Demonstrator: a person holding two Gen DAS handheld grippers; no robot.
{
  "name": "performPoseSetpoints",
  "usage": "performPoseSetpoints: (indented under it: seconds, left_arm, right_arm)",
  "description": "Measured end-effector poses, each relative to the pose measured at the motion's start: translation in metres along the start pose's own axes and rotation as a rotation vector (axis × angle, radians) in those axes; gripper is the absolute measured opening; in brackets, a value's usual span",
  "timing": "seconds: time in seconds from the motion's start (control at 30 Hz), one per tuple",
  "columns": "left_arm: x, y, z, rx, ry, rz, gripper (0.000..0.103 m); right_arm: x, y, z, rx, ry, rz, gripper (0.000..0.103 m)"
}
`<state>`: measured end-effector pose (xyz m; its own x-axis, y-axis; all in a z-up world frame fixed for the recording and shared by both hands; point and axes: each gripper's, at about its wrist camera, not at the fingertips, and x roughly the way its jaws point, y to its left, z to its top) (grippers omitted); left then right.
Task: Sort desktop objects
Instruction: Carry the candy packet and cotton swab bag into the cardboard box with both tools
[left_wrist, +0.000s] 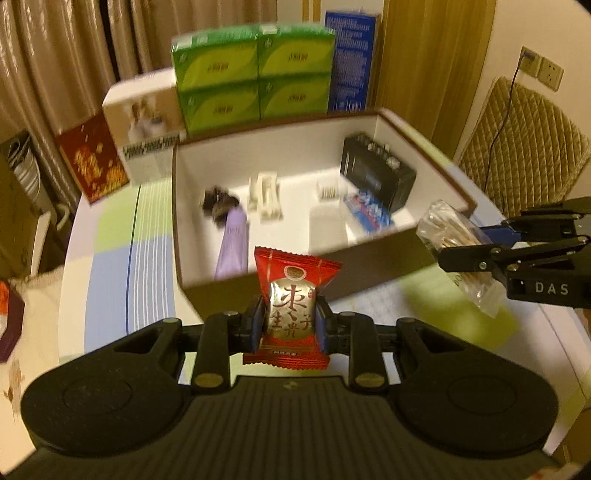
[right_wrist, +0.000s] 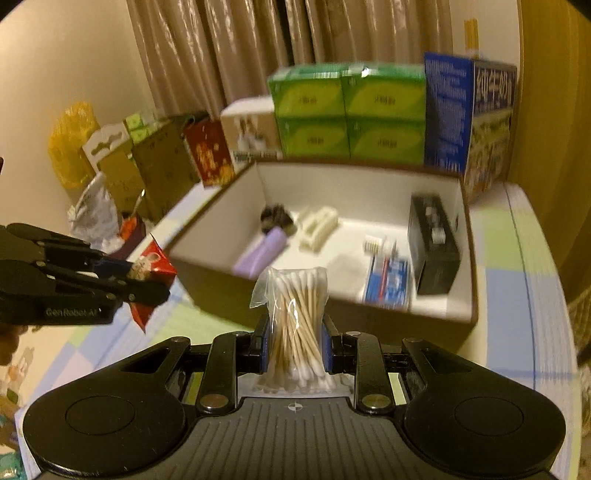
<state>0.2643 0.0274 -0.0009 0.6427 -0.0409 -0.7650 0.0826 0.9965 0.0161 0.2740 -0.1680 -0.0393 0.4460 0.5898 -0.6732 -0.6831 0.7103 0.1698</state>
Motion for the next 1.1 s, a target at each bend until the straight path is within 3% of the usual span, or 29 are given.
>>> performPoseSetpoints:
  seconds: [0.33,0.7,1.1]
  left_arm:
    - [0.027,-0.002,0.063,0.015,-0.036,-0.006,0.024]
    - [0.087,0.002,0.109,0.023,0.017,0.021,0.024]
    - [0.156,0.012,0.143,-0.001,0.084,-0.001,0.024]
  right_arm:
    - [0.025,-0.017,0.056,-0.021,-0.046,-0.018,0.023]
    - [0.078,-0.046,0.091,0.000,-0.016,-0.055,0.023]
    - [0.138,-0.086,0.114,-0.008,0.043,-0.083,0.023]
